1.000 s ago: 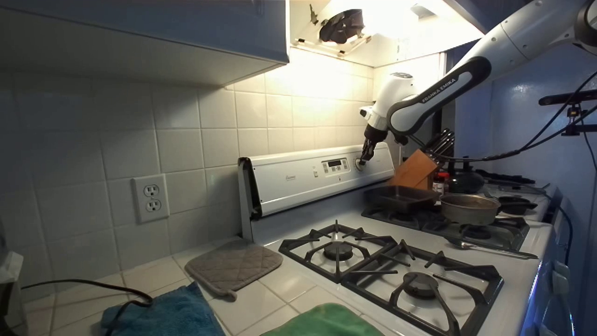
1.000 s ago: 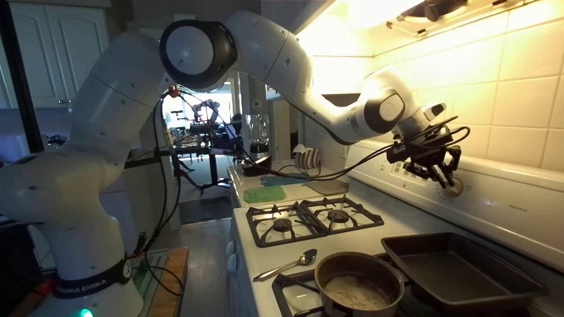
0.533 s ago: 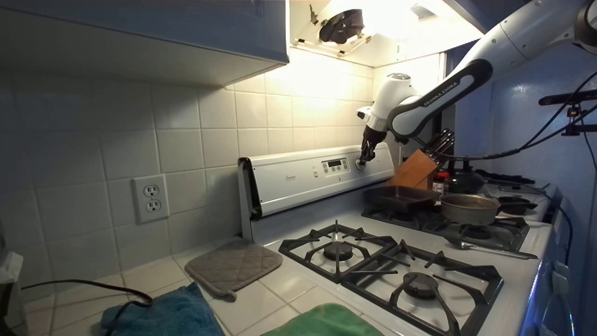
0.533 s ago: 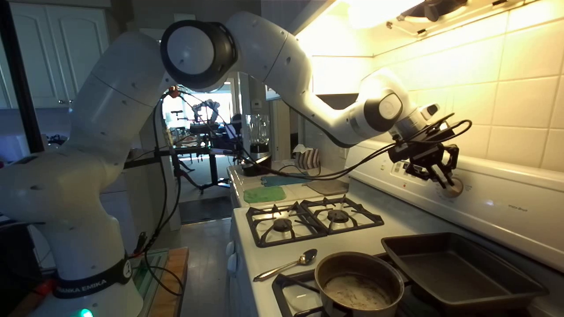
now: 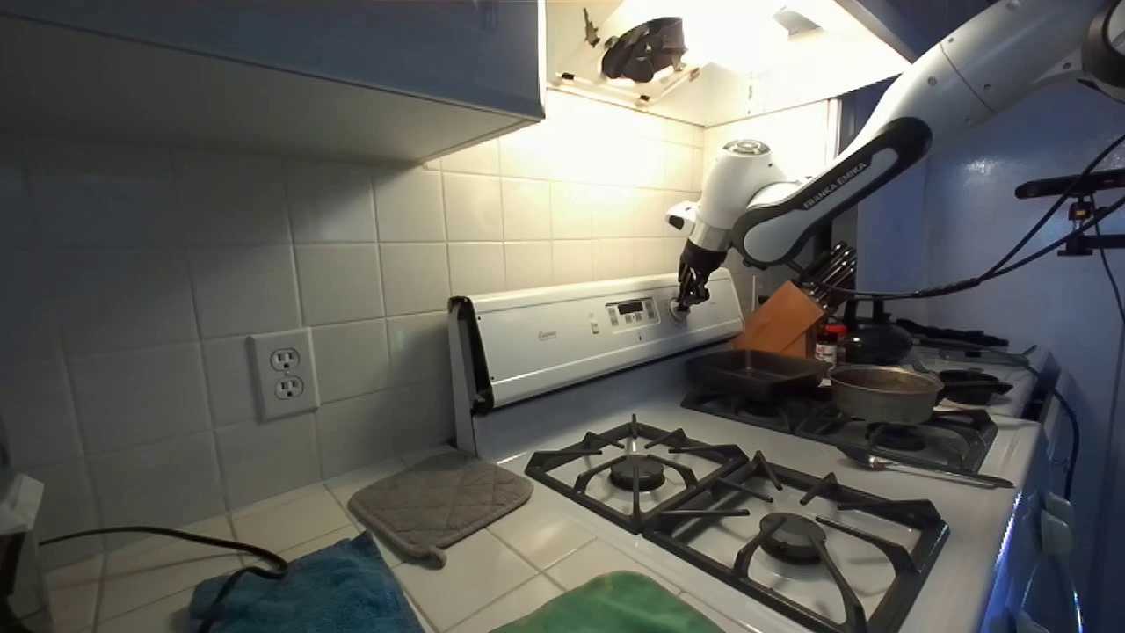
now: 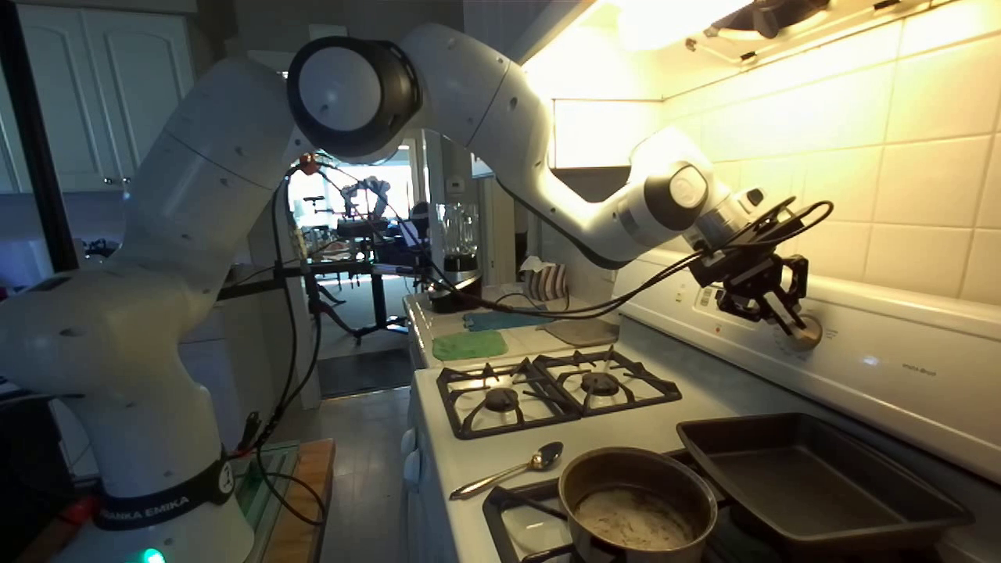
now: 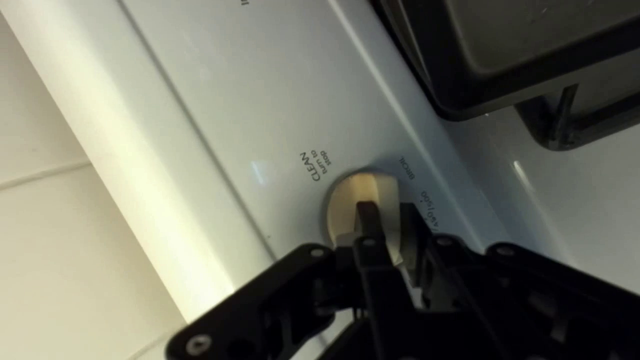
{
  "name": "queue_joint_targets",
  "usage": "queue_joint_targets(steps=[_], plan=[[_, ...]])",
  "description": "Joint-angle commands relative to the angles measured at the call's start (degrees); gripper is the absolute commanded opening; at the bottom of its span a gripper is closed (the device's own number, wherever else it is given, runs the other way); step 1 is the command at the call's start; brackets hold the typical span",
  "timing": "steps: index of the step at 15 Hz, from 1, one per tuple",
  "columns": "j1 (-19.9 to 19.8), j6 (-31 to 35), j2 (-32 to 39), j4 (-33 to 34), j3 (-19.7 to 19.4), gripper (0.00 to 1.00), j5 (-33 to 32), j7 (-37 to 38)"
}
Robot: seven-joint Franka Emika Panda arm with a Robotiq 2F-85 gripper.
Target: Twist the nozzle on the stove
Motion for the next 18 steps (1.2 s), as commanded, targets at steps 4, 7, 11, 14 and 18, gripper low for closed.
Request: queue_joint_targets(steps=[4,7,11,14,18], plan=[[2.8,2.9,2.3,0.1,-0.5,0.04,-6.7,-1.2],[2.9,3.0,2.2,0.0,-0.6,0.04,-8.7,-0.4],[2.8,3.1,2.1,-0.3,-0.5,0.44,-10.6,0.2],[2.9,3.3,2.1,-0.6,-0.3,0.66,-11.6,0.6],[3.9,4.8,2.7,-0.5,0.0,0.95,-11.5,1.1]])
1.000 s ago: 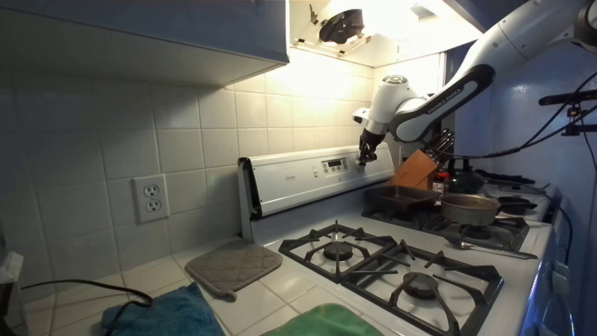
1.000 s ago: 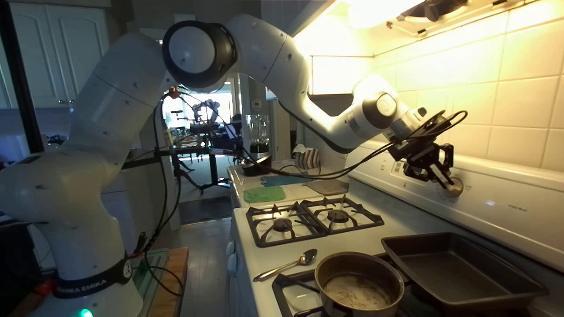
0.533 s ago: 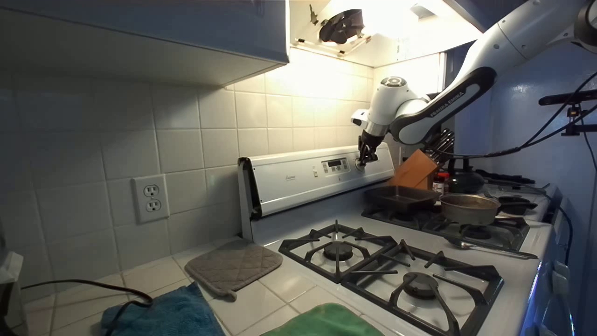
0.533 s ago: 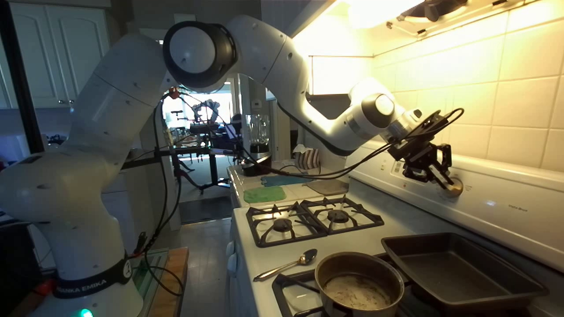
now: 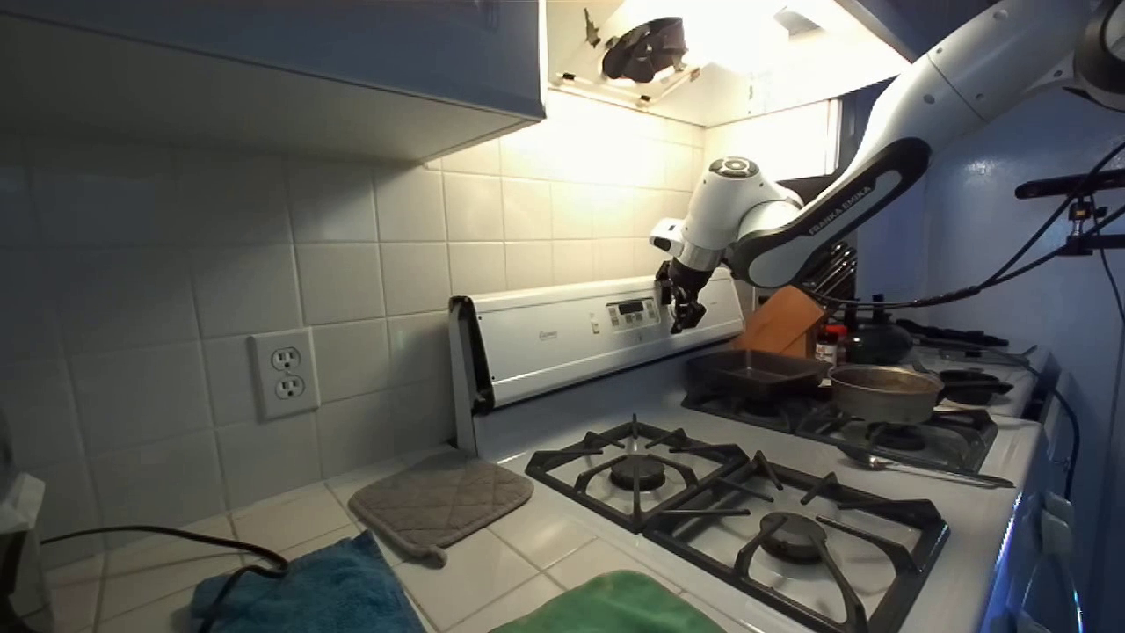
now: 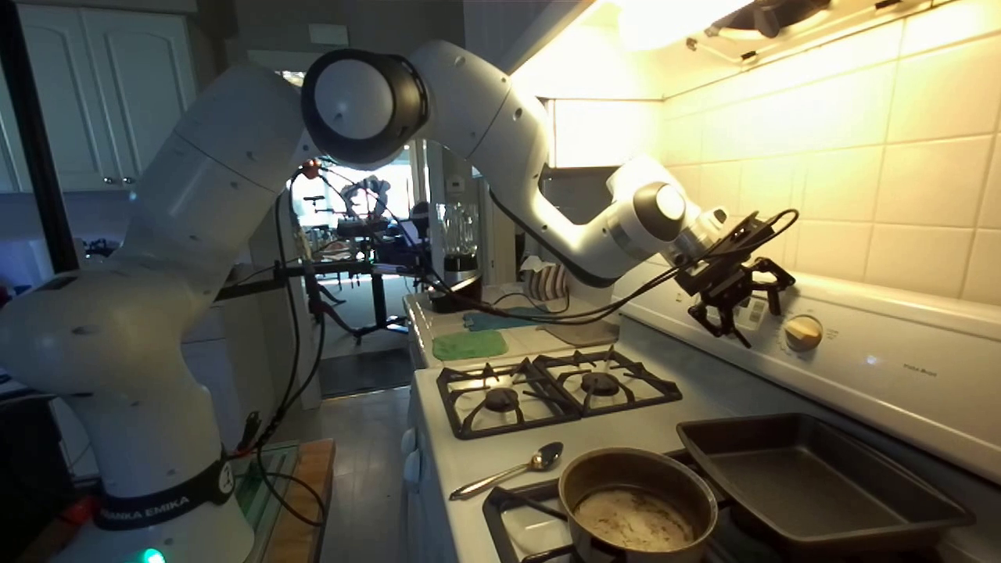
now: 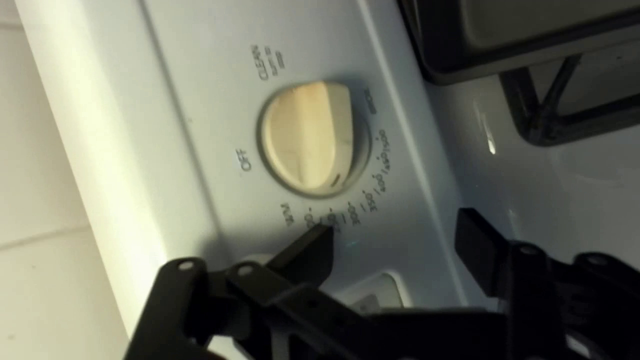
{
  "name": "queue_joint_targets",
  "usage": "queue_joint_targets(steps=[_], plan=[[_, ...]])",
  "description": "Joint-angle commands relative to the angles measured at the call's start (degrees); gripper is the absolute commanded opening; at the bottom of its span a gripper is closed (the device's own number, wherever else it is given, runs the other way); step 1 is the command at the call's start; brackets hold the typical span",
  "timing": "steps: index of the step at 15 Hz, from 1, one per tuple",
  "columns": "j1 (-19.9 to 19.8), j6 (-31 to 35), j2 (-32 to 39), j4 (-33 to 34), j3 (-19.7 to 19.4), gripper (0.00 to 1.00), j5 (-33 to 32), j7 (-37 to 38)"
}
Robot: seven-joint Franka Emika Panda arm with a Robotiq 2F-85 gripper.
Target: Twist the nozzle on the stove
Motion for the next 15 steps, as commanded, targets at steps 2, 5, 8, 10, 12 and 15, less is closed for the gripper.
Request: queue_joint_targets(steps=[2,5,8,10,12,15], plan=[[2.0,3.0,0.8,0.7,-0.7,1.00,-1.8,3.6],[3.9,0.4,-1.4,0.1,-2.2,1.00,-0.7,11.3],[5.9,-4.8,-4.3,-1.4,-3.7,1.00,-0.2,19.8],[5.9,-9.0,-6.8,-2.7,-2.4,1.00,1.1,21.2],[5.6,-12.8,-9.0,-3.6,-0.8,1.00,2.9,21.8],[5.5,-18.5,-11.1,-4.0,1.0,1.00,6.0,23.6]])
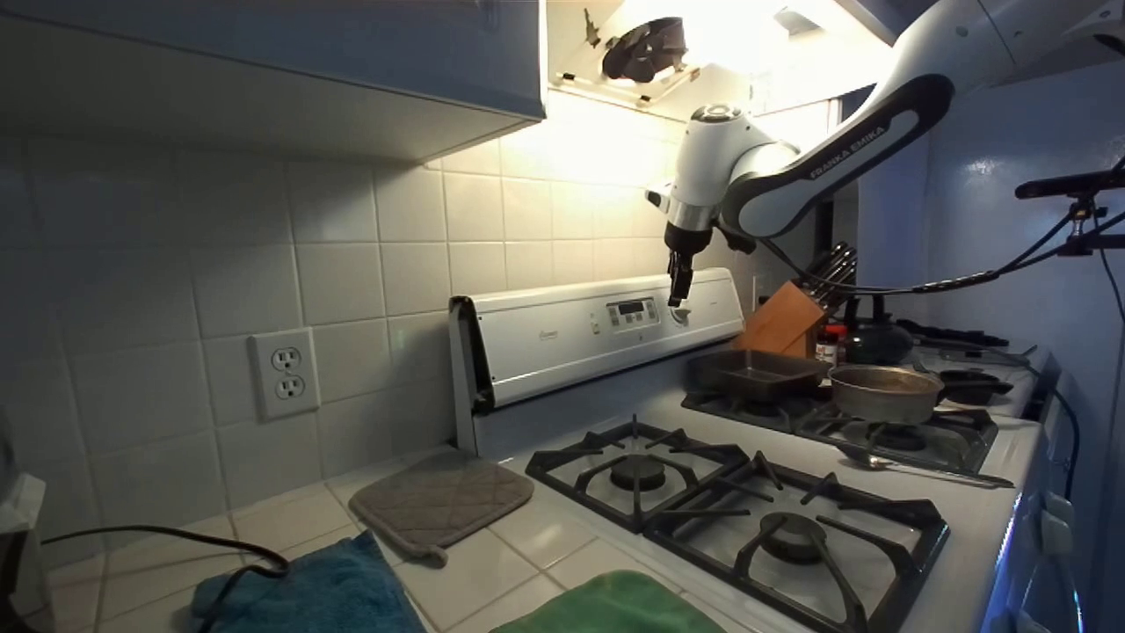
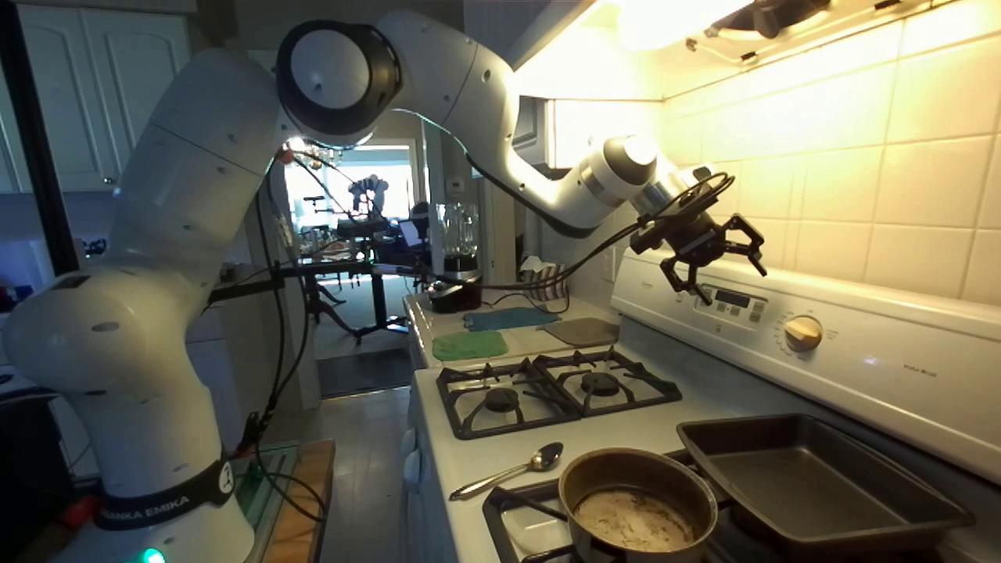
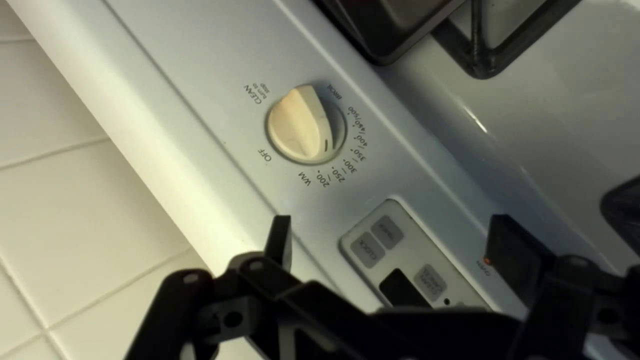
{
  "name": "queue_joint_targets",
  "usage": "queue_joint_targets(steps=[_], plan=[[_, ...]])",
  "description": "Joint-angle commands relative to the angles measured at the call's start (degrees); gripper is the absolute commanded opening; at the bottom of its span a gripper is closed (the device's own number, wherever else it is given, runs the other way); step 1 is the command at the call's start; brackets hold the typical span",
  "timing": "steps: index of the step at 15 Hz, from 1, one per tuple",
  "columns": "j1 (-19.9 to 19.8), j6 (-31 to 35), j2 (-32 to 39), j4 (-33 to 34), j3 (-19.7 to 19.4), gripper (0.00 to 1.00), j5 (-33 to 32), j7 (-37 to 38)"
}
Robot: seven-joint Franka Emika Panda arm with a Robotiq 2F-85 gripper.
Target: Twist the nozzle on the stove
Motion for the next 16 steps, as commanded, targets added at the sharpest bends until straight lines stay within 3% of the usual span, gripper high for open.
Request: queue_joint_targets(steps=[1,3,7,16], plan=[[-0.1,-5.4,-4.5,-3.9,2.1,1.00,5.0,2.8],[-0.4,-4.9,-5.8,-5.3,2.8,1.00,8.1,4.8],[-1.3,2.3,-8.1,-9.3,3.2,1.00,15.0,9.9],[-2.2,20.6,-11.3,-19.5,2.0,1.00,19.9,15.2]])
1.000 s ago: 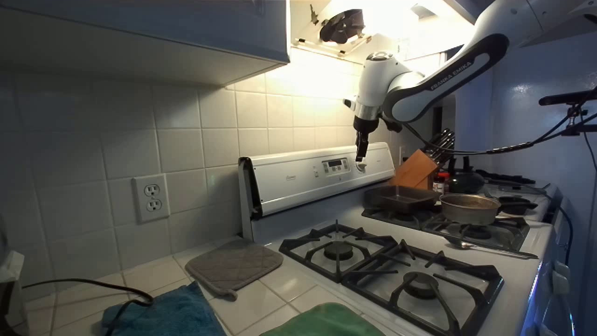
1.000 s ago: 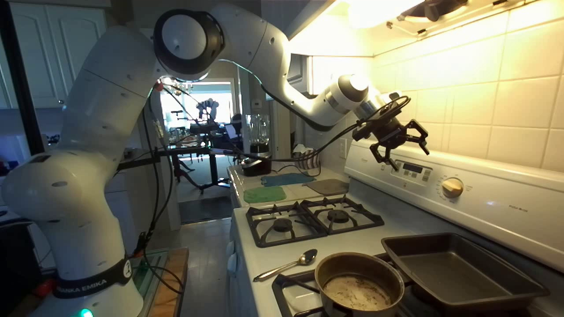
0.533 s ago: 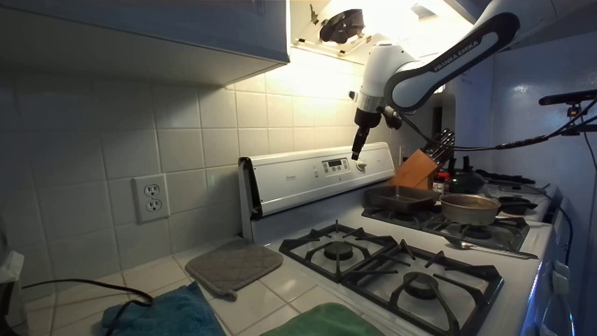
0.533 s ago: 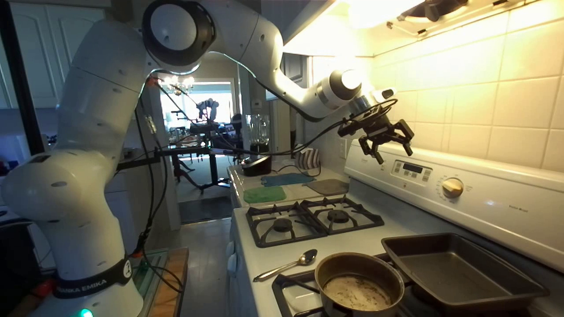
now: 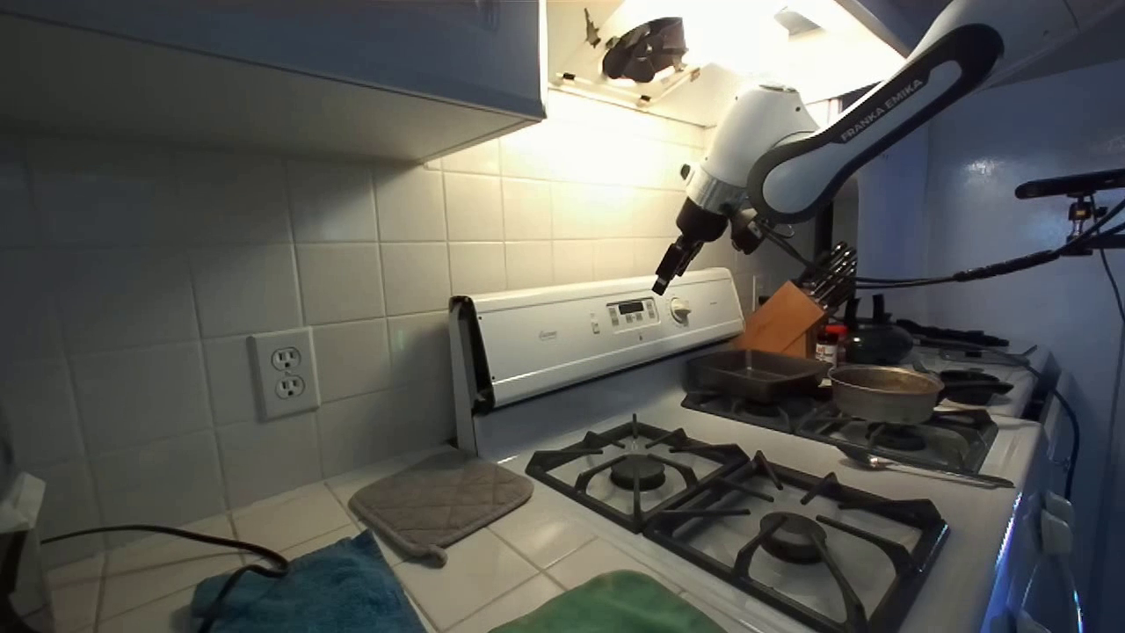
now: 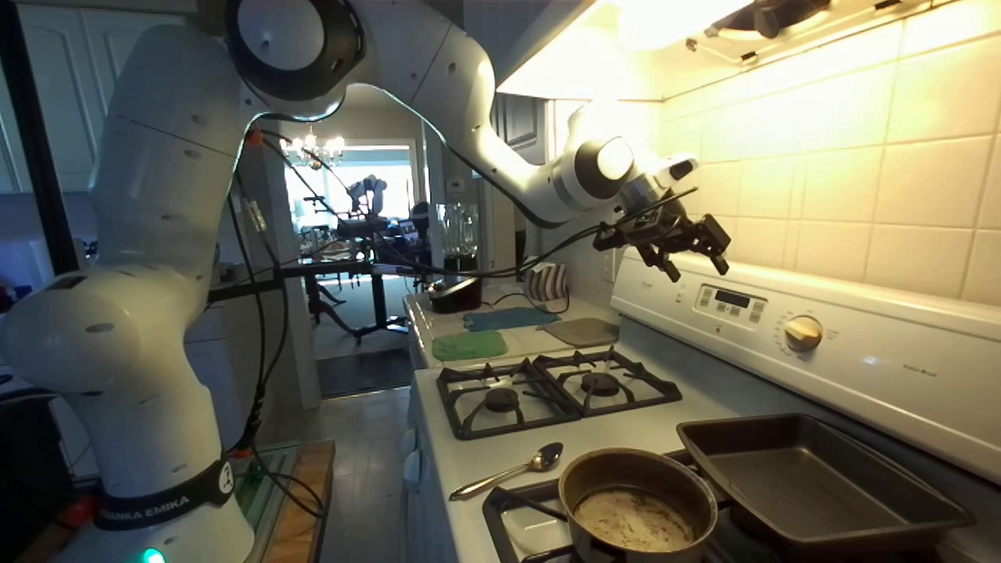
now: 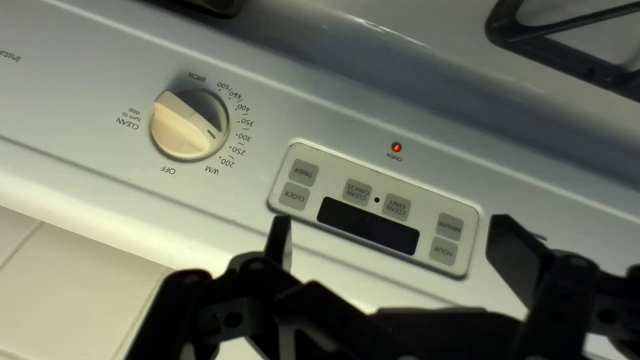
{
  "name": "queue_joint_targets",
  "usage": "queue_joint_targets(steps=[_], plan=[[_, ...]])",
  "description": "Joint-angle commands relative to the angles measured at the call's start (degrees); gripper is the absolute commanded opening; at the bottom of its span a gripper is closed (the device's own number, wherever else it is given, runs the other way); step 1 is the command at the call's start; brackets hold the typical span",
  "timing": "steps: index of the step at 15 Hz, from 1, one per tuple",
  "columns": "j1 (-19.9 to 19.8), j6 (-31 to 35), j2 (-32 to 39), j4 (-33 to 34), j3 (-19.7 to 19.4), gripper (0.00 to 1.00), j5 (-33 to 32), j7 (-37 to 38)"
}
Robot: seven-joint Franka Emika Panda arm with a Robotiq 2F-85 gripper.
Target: Twist the nozzle on the stove
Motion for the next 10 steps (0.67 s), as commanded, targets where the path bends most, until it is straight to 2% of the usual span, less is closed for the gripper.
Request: queue_joint_targets(steps=[1,5,10], plan=[[-0.7,5.2,-2.8,-6.2,0.3,1.00,4.1,0.5],[-1.5,8.0,-3.1,-9.5,1.8,1.00,10.0,0.0],[-0.8,8.4,-5.2,-12.2,1.1,1.00,15.0,2.5]])
